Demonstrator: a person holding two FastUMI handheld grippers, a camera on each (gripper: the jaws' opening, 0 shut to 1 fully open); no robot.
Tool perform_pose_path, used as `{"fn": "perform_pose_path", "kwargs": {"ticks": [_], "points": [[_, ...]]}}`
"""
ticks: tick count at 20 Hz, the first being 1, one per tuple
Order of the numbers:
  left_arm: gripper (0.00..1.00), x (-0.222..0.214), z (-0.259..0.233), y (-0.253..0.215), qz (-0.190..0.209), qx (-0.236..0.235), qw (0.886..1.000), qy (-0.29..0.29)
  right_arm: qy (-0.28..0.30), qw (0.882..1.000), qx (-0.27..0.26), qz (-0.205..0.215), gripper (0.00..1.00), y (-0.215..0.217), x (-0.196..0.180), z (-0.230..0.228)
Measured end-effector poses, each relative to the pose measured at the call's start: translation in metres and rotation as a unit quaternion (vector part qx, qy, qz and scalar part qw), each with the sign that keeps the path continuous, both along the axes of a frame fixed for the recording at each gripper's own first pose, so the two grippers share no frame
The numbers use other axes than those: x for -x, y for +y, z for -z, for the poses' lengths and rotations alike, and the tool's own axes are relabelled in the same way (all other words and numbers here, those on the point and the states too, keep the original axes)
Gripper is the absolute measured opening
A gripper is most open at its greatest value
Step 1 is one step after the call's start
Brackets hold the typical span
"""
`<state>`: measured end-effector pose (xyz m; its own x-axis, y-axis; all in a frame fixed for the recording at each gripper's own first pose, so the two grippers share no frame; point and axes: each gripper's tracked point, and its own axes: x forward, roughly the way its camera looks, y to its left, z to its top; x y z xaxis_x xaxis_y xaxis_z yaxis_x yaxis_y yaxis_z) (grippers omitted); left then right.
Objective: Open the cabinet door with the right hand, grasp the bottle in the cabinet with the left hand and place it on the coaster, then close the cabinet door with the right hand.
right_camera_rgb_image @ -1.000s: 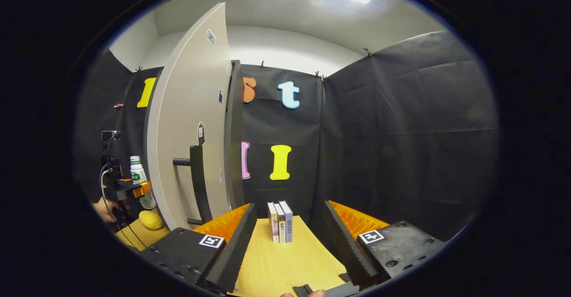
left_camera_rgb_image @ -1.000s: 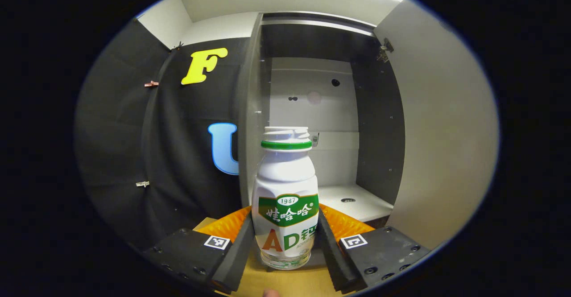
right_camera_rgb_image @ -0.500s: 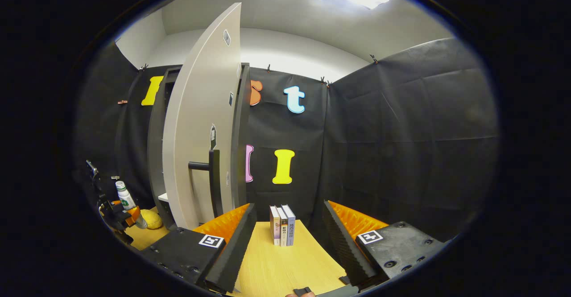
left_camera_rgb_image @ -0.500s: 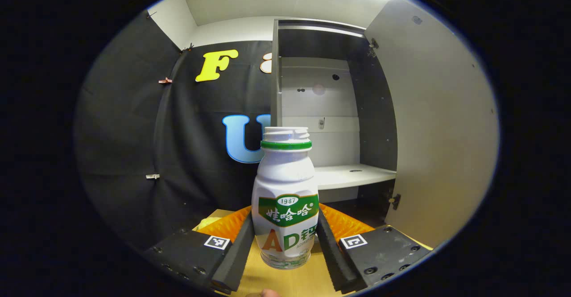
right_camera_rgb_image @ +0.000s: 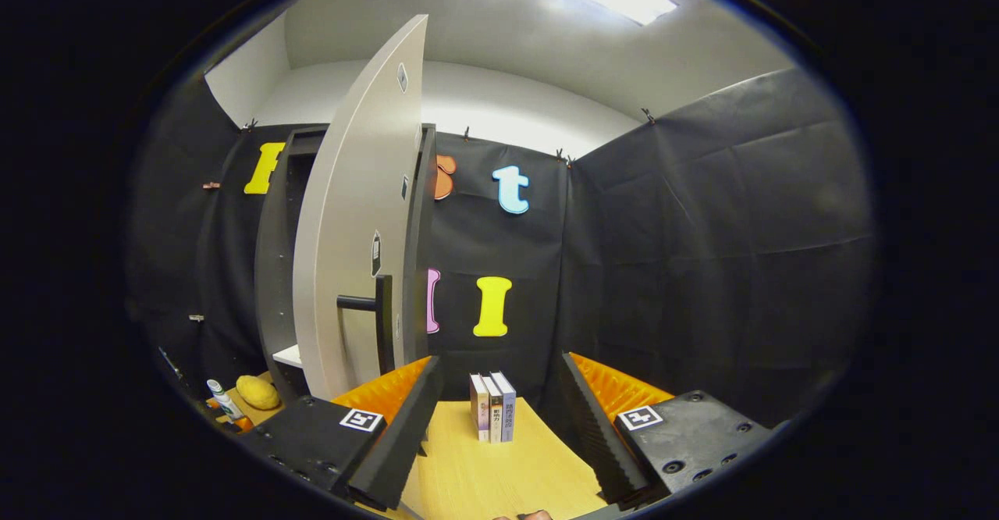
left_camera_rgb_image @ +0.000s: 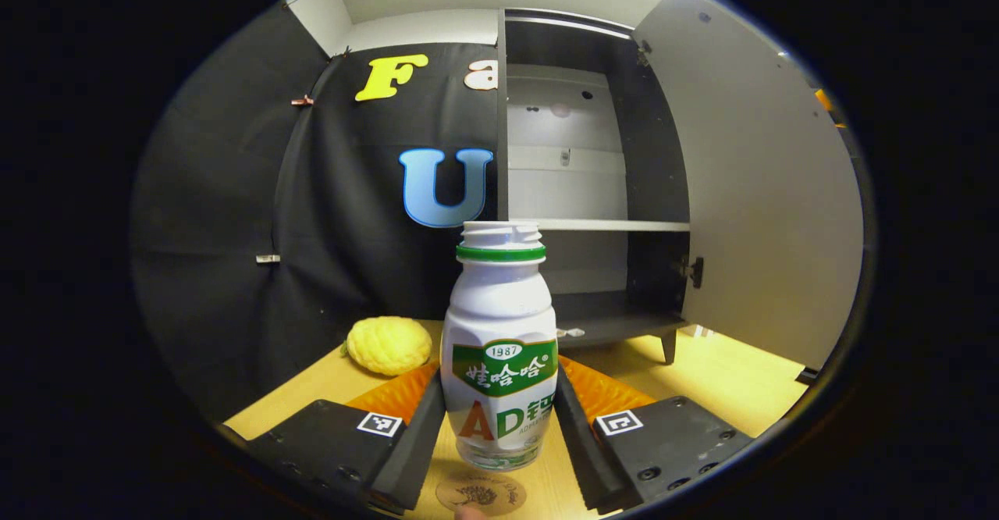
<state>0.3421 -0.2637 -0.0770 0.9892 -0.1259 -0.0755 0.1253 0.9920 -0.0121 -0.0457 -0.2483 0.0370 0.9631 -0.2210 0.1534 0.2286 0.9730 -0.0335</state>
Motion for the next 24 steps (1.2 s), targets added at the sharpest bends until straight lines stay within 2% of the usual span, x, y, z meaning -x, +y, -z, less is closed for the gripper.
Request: {"fn": "perform_pose_path", "kwargs": {"ticks": [4,16,18,21,24], "points": [[0.75,0.001,0.003,-0.003,0.012,-0.004,1.0,0.016,-0.007,1.0,-0.023,0.014,0.93,-0.003,0.003,0.002],[0.77,0.002,0.0,-0.002,0.03,-0.001,0.999,0.03,-0.003,0.999,-0.011,0.044,0.93,0.002,0.01,0.005],[0.79,-0.004,0.007,-0.005,0.035,-0.005,0.999,0.035,-0.002,0.999,-0.015,0.045,0.93,0.003,0.009,0.005],[0.96,-0.007,0.019,-0.018,0.044,-0.005,0.998,0.045,0.003,0.999,-0.036,0.039,0.93,0.007,0.003,0.005],[0.96,0.002,0.009,-0.01,0.039,-0.004,0.998,0.054,0.007,0.998,-0.042,0.035,0.93,0.009,-0.003,0.003]]}}
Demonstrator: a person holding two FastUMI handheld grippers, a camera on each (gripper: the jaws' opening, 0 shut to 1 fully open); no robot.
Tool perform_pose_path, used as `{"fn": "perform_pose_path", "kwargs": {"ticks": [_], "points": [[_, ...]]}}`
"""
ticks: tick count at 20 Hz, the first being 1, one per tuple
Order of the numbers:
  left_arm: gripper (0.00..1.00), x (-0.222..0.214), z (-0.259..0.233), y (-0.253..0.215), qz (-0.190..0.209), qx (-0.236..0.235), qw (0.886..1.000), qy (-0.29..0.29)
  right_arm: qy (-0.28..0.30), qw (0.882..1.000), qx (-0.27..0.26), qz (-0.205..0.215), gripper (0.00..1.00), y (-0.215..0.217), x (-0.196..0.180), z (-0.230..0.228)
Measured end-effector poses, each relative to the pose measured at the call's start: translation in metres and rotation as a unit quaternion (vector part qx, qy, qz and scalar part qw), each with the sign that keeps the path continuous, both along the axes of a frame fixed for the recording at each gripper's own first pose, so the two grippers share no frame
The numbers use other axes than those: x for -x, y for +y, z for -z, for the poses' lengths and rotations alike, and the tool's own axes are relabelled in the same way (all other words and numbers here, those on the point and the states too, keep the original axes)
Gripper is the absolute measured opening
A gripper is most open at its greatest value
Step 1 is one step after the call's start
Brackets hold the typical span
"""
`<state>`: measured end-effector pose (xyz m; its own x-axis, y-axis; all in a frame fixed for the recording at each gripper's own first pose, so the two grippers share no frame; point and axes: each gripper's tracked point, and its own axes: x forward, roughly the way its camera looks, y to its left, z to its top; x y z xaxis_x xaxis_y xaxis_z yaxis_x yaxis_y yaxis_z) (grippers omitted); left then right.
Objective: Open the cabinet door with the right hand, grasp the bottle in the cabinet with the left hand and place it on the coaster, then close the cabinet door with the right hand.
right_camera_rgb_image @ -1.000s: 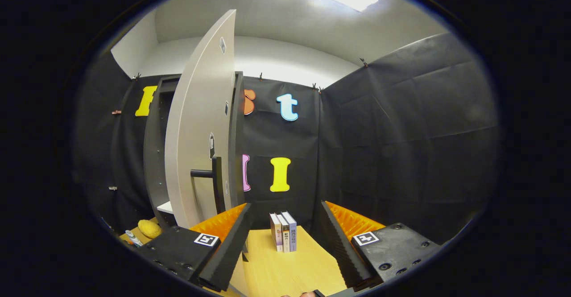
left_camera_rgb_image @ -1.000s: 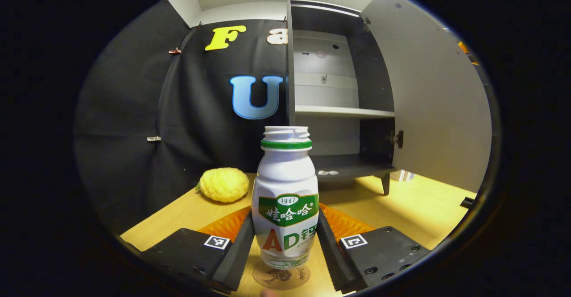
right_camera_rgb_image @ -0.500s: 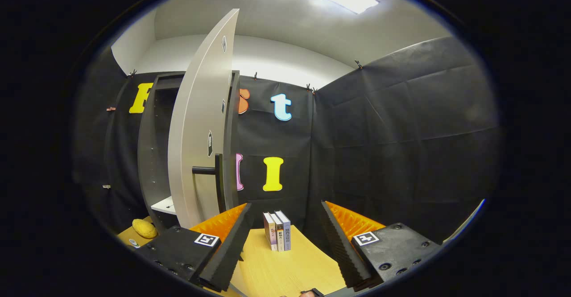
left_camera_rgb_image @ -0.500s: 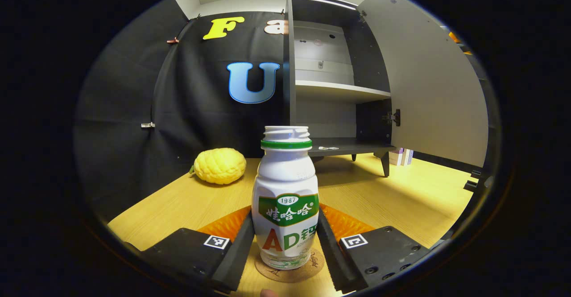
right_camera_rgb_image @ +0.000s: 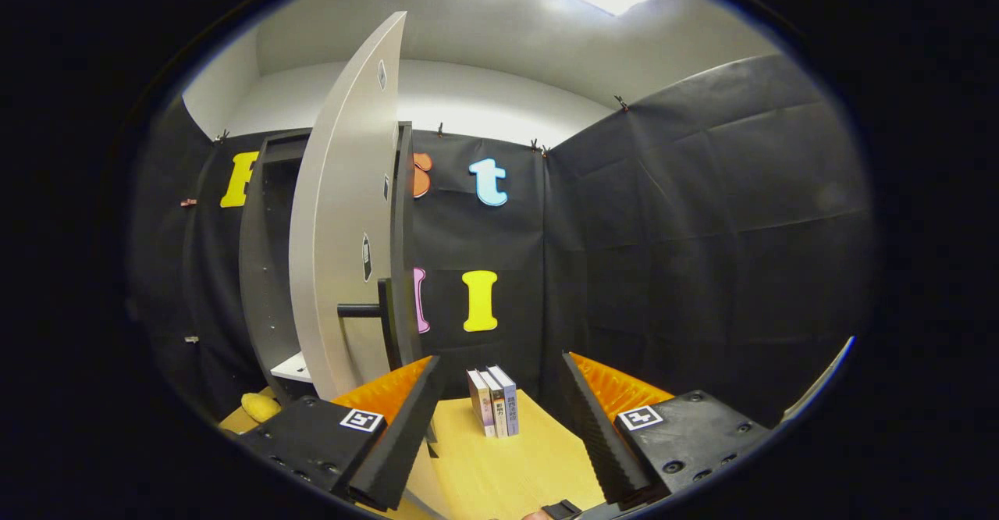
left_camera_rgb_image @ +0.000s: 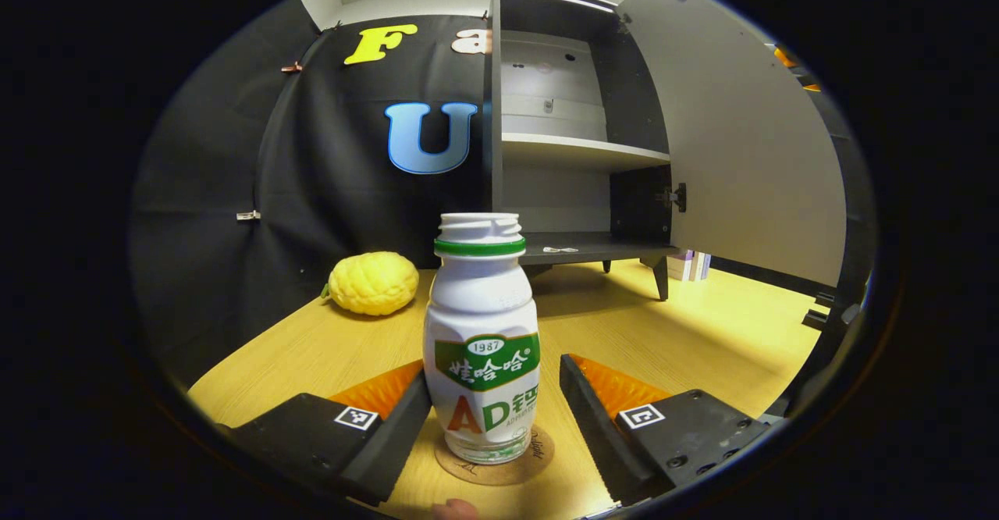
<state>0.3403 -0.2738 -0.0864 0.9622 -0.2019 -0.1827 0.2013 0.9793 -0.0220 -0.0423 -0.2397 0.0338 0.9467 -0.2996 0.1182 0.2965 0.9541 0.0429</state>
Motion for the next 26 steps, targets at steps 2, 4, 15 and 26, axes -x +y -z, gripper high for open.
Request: {"fn": "perform_pose_path", "kwargs": {"ticks": [2,4,15,26], "points": [[0.96,0.01,-0.007,0.005,-0.005,-0.003,1.0,0.003,0.003,1.0,-0.001,-0.003,0.93,0.001,-0.003,-0.001],[0.96,0.023,-0.002,0.004,-0.011,-0.008,1.0,0.011,0.008,1.0,-0.005,-0.007,0.91,0.002,-0.006,0.001],[0.96,0.057,-0.098,0.0,-0.043,0.007,0.999,0.004,0.02,0.999,-0.019,-0.019,0.9,-0.009,-0.018,0.001],[0.96,0.042,-0.266,-0.01,-0.072,0.016,0.997,-0.031,0.018,0.999,-0.011,-0.026,0.92,-0.005,-0.022,-0.007]]}}
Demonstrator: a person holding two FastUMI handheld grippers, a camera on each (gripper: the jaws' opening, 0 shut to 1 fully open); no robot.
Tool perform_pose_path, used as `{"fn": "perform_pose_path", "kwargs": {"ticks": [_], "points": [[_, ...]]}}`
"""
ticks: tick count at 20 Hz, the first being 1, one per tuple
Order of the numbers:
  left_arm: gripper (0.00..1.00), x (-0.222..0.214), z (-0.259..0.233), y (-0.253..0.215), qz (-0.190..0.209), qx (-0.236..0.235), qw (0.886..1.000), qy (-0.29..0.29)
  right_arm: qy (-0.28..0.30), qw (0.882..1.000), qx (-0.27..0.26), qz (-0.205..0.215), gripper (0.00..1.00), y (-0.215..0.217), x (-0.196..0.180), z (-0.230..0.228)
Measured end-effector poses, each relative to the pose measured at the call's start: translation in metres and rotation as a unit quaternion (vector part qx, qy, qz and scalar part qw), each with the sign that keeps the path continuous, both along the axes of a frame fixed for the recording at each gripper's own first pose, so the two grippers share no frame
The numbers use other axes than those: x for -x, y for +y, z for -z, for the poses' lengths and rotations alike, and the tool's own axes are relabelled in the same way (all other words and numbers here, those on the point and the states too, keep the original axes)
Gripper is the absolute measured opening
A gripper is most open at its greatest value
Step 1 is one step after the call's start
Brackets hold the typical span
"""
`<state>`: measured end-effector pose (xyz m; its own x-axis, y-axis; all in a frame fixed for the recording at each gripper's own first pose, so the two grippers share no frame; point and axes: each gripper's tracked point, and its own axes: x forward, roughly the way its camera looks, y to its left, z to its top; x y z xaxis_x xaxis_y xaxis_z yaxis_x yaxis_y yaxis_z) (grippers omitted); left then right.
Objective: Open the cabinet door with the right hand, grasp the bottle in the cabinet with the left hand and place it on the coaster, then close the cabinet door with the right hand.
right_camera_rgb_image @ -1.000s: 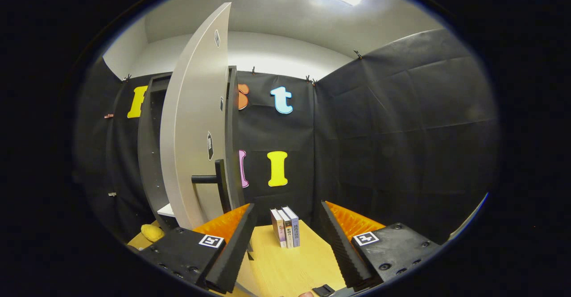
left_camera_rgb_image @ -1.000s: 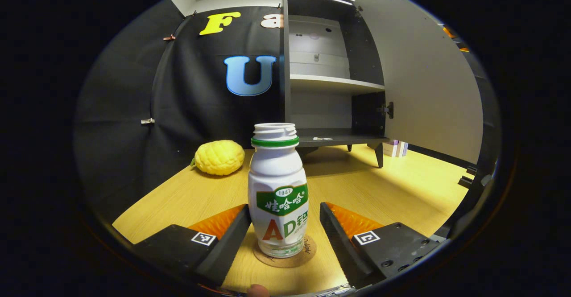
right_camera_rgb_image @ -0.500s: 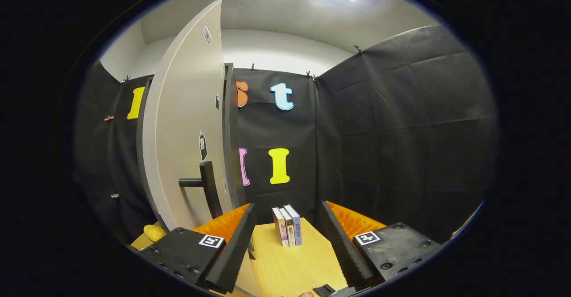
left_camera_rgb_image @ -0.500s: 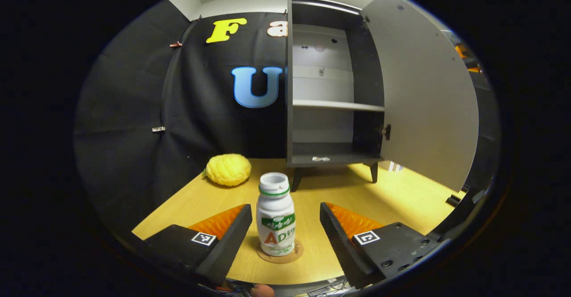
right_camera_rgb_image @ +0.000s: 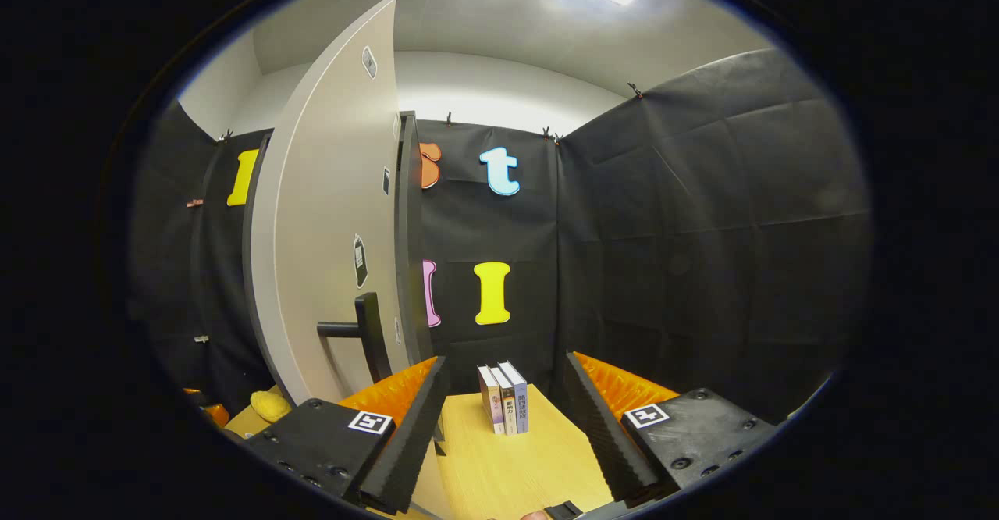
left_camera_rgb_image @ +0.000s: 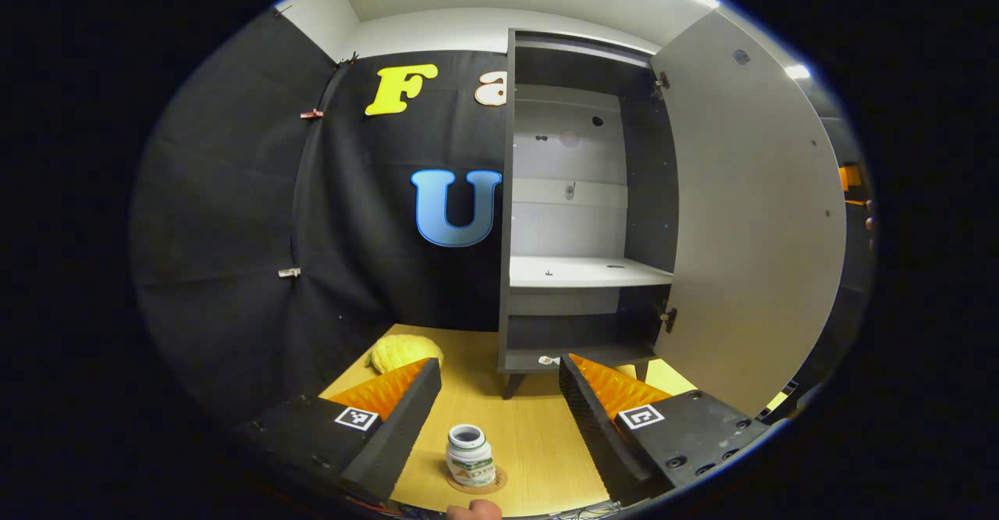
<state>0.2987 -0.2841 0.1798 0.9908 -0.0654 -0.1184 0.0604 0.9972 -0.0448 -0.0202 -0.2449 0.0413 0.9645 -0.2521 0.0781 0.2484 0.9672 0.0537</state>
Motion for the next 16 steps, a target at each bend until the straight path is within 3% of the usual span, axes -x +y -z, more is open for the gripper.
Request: {"fn": "perform_pose_path", "kwargs": {"ticks": [5,6,7,11,12,16], "points": [[0.96,-0.002,-0.033,0.014,-0.002,0.001,1.0,-0.006,0.009,1.0,0.006,0.007,0.93,0.008,0.001,0.008],[0.94,-0.002,-0.037,0.018,-0.002,-0.003,1.0,-0.008,0.009,1.0,0.009,0.012,0.88,0.009,0.002,0.005],[0.94,-0.003,-0.04,0.02,-0.003,-0.008,1.0,-0.01,0.011,1.0,0.01,0.015,0.92,0.01,0.002,0.006],[0.96,-0.003,-0.043,0.021,0.005,-0.023,1.0,-0.014,0.024,1.0,-0.013,0.003,0.81,0.032,0.004,0.011],[0.95,-0.003,-0.042,0.019,0.009,-0.019,1.0,-0.013,0.025,0.999,-0.019,-0.003,0.87,0.04,0.005,0.012],[0.94,-0.003,-0.037,0.017,0.011,-0.006,1.0,-0.003,0.035,0.998,-0.037,-0.022,0.9,0.069,0.005,0.017]]}}
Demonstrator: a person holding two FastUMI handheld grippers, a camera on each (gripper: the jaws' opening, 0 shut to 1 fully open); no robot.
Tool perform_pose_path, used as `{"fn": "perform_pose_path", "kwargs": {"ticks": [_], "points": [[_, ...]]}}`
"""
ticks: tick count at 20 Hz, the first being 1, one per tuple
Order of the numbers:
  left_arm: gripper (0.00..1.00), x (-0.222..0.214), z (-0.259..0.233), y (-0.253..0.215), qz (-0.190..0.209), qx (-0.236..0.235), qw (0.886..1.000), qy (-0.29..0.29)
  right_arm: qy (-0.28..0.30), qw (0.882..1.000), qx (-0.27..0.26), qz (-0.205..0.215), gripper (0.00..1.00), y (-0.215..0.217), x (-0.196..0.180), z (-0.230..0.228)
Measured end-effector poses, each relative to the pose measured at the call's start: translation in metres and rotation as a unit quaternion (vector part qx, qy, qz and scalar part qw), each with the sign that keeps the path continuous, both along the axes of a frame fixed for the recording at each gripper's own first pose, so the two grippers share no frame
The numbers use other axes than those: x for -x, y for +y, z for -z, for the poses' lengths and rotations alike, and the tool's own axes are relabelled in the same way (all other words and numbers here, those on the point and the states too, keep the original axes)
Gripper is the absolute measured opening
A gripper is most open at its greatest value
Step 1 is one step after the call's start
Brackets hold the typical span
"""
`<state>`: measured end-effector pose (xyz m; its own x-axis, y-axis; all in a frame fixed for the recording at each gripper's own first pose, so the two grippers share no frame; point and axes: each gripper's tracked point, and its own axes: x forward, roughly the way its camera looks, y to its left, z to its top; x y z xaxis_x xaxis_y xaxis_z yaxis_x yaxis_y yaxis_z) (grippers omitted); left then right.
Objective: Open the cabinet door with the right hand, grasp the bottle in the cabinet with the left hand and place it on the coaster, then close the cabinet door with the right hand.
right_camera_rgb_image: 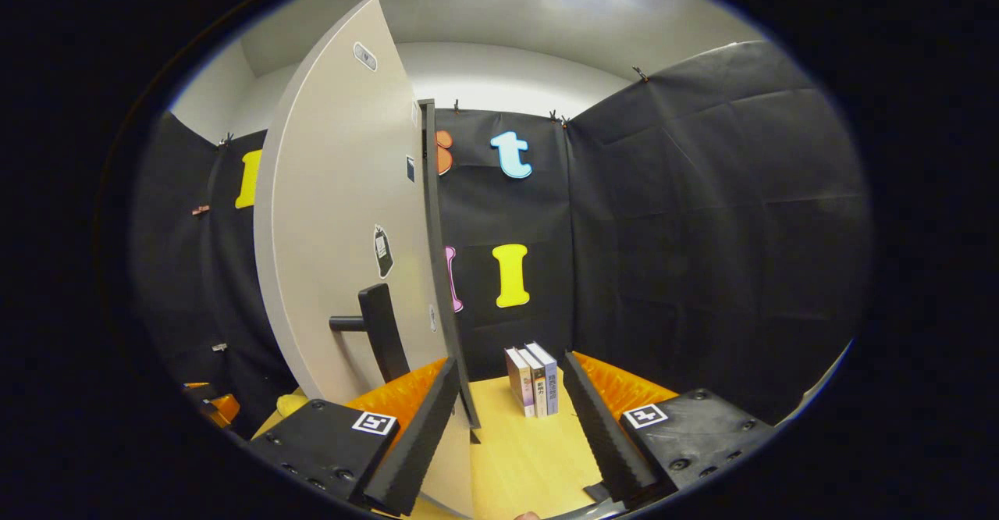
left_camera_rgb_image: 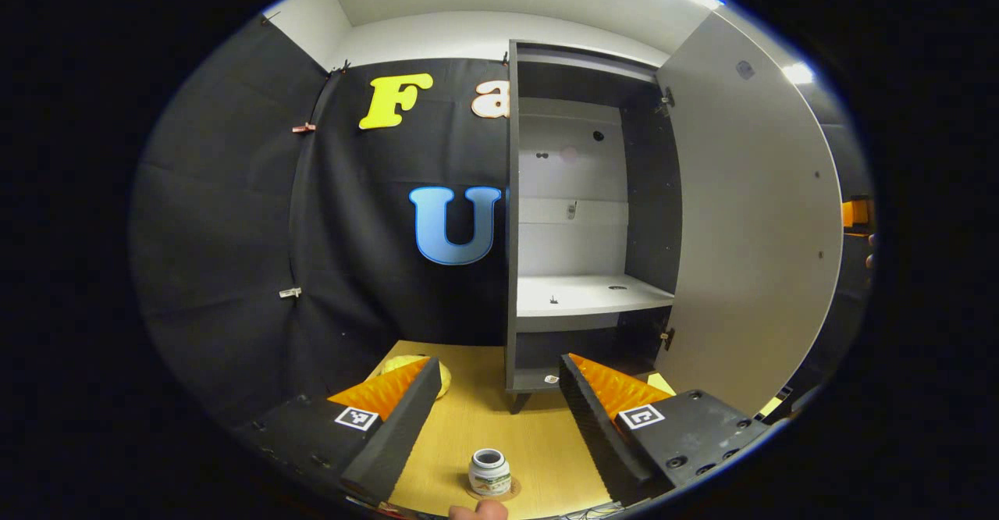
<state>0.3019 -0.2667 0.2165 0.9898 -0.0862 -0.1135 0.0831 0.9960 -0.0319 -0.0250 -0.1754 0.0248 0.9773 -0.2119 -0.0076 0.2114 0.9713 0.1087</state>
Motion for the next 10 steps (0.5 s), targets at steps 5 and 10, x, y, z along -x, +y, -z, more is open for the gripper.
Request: {"fn": "perform_pose_path", "kwargs": {"ticks": [5,10], "points": [[0.96,0.002,-0.003,0.005,-0.005,-0.009,1.0,-0.007,0.009,1.0,-0.01,-0.01,0.89,0.035,-0.003,0.002],[0.94,0.005,-0.004,0.008,-0.009,-0.004,1.0,-0.003,0.013,0.999,-0.015,-0.048,0.9,0.07,-0.01,0.009]]}}
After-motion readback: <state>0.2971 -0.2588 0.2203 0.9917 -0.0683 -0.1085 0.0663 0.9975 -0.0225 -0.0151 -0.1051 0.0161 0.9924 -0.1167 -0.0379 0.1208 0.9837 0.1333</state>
